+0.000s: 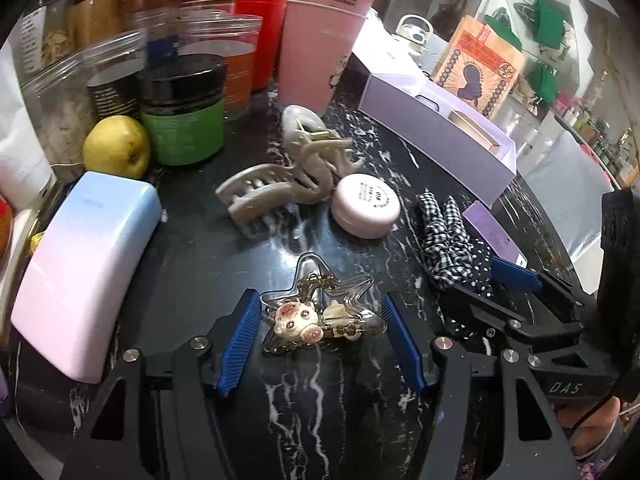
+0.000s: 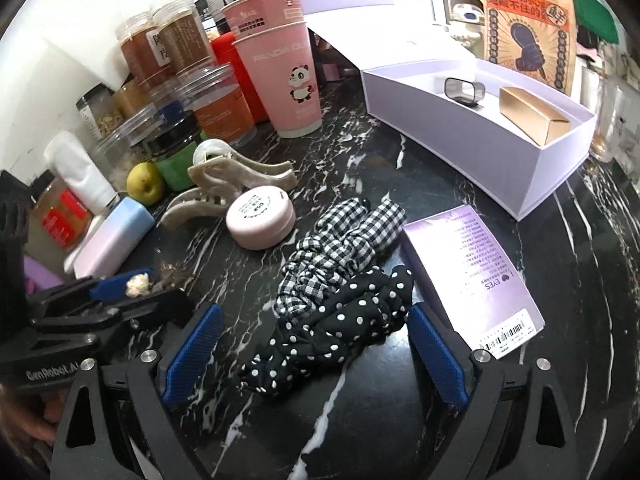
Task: Organize rigid objects
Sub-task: 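Grasp the black polka-dot scrunchie with the right tool while the left tool holds the hair clip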
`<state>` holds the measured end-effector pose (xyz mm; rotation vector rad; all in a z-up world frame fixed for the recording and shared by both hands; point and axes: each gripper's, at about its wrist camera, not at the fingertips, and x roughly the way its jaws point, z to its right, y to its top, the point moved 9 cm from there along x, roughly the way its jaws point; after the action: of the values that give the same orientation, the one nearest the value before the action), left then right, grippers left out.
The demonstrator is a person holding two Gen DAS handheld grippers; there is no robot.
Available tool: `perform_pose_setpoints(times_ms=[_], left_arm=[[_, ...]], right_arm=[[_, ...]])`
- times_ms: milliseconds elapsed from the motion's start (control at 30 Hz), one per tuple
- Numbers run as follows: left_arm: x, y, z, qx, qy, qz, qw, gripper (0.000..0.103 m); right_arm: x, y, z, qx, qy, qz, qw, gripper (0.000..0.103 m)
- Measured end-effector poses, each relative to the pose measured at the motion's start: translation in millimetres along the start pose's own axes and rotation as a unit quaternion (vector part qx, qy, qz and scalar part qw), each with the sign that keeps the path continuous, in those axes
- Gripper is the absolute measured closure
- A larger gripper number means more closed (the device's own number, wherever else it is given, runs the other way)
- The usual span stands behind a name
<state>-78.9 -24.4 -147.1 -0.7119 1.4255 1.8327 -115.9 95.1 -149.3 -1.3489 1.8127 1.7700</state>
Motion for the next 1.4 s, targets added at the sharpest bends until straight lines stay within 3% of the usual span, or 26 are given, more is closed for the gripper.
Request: perform_pose_setpoints(times_ms=[167, 267, 467, 500, 700, 1067, 1100, 1200, 1400], left_arm=[[-1, 0, 0, 0.000, 0.004, 0.002, 1.0000, 0.041], [0, 1, 0, -0.007, 0.001, 0.001, 1.0000, 0.041], [0, 0, 1, -0.010, 0.004, 0.002, 0.9999, 0.041], [0, 0, 1, -0.010, 0.004, 0.002, 0.9999, 0.041], [0, -3, 6, -0.015, -0.003, -0.002, 0.9999, 0.041], [4, -6, 31, 0.018, -0.017, -0.008, 0.9997, 0.041], [5, -6, 33, 0.021, -0.018, -0.008, 0.9996, 0.041], [7, -5, 38, 0.028, -0.017, -0.008, 0.9994, 0.041], [7, -5, 40, 0.031, -0.012, -0.001, 0.9994, 0.041]], right_arm=[[-2, -3, 2, -0.021, -0.029, 0.002, 0.999, 0.020], [-5, -6, 4, -0.037, -0.052, 0.004, 0.998, 0.036], [-9, -8, 5, -0.035, -0.037, 0.004, 0.999, 0.058], [-10, -8, 4, -0.032, -0.033, 0.004, 0.999, 0.066], [-18, -15, 8, -0.017, -0.018, -0.007, 1.000, 0.077], [-42, -36, 25, -0.018, -0.023, -0.014, 0.999, 0.076], [-42, -36, 26, -0.017, -0.022, -0.012, 1.000, 0.075], [-42, -34, 27, -0.016, -0.025, -0.009, 1.000, 0.056], [-33, -26, 26, -0.024, -0.026, -0.003, 0.999, 0.055]])
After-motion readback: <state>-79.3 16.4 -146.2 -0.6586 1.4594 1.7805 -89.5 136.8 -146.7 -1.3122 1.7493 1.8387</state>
